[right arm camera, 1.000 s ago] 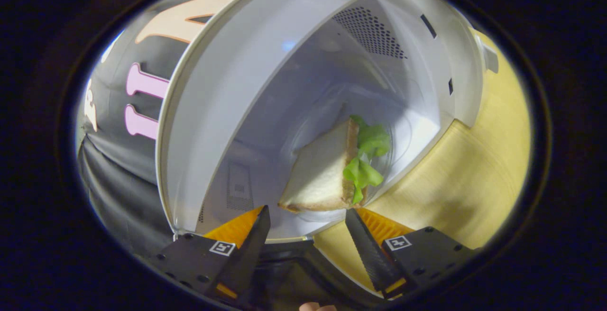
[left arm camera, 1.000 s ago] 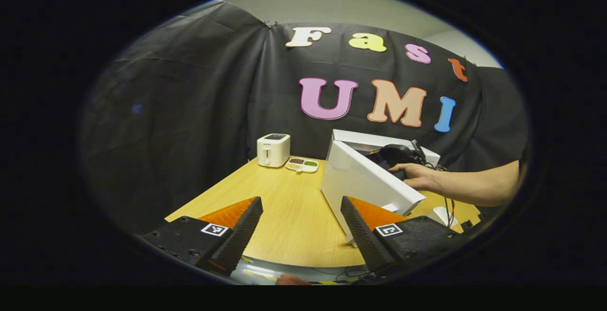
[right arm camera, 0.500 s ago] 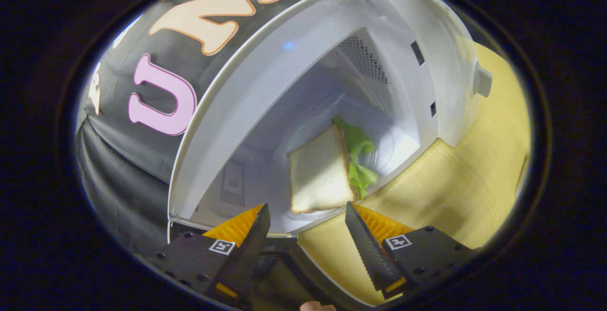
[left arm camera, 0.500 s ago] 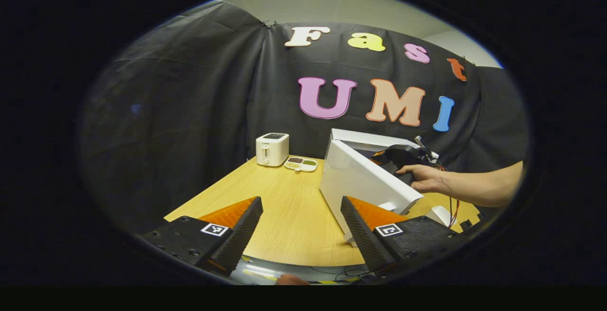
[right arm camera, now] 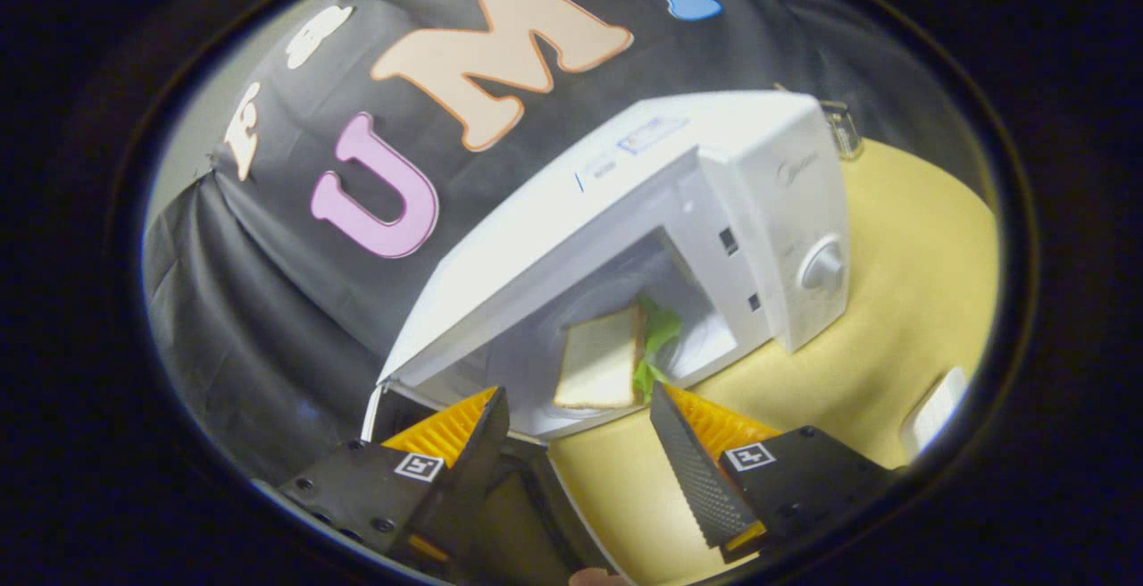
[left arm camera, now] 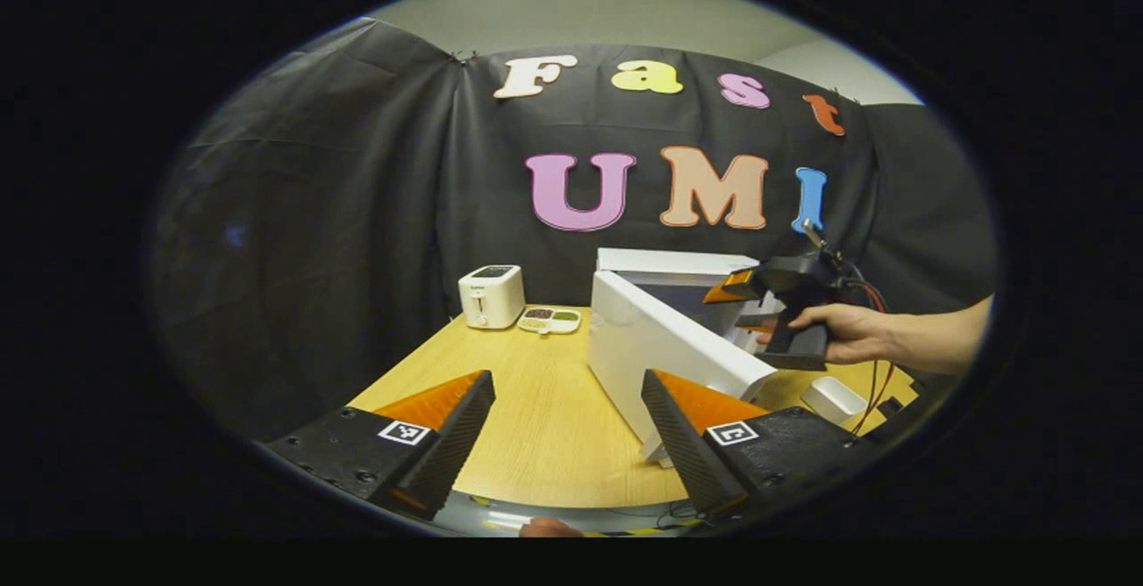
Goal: Open the microwave oven with the left hand, put the food in, and close the microwave oven.
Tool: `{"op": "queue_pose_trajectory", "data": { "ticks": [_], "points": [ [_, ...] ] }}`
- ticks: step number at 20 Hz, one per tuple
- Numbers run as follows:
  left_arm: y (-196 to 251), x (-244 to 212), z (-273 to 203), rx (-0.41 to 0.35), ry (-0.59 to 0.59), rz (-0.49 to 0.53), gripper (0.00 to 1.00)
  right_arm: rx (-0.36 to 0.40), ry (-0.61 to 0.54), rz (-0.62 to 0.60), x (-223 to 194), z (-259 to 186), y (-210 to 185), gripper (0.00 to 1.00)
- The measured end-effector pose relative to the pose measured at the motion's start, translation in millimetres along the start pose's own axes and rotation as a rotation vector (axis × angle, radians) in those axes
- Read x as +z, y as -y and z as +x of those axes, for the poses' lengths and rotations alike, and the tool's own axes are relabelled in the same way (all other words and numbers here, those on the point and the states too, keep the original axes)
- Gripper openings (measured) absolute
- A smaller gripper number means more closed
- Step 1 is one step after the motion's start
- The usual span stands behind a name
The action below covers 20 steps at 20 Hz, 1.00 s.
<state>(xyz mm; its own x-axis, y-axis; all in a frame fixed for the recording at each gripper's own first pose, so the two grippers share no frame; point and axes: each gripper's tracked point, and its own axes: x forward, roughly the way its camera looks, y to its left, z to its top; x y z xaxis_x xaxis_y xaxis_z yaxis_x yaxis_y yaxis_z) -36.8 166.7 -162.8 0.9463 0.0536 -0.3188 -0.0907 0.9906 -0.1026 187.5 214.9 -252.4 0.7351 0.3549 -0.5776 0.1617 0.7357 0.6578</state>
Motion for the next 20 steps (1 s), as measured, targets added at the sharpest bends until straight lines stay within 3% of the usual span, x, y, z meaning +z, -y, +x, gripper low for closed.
{"op": "queue_pose_trajectory", "data": {
  "ticks": [4, 5, 11, 13, 17, 20],
  "points": [
    [9.2, 2.3, 8.4, -0.007, 0.009, 0.031, 0.96, 0.050, 0.106, -0.199, 31.2, -55.4, 11.1, 0.98],
    [10.5, 1.9, 11.0, -0.006, 0.007, 0.037, 0.97, 0.051, 0.137, -0.253, 38.5, -69.5, 15.4, 0.87],
    [31.4, -0.4, 27.7, -0.038, -0.018, 0.105, 0.95, 0.056, 0.289, -0.525, 81.4, -139.4, 28.2, 0.87],
    [40.6, -0.2, 32.4, -0.056, -0.015, 0.146, 0.77, 0.050, 0.304, -0.547, 87.8, -155.9, 34.9, 0.87],
    [56.8, -17.9, 48.7, -0.070, -0.044, 0.226, 0.00, 0.053, 0.361, -0.600, 104.2, -184.2, 36.8, 0.87],
    [85.8, -24.5, 57.8, -0.124, -0.055, 0.206, 0.00, 0.053, 0.394, -0.660, 109.5, -200.6, 36.8, 0.87]
  ]
}}
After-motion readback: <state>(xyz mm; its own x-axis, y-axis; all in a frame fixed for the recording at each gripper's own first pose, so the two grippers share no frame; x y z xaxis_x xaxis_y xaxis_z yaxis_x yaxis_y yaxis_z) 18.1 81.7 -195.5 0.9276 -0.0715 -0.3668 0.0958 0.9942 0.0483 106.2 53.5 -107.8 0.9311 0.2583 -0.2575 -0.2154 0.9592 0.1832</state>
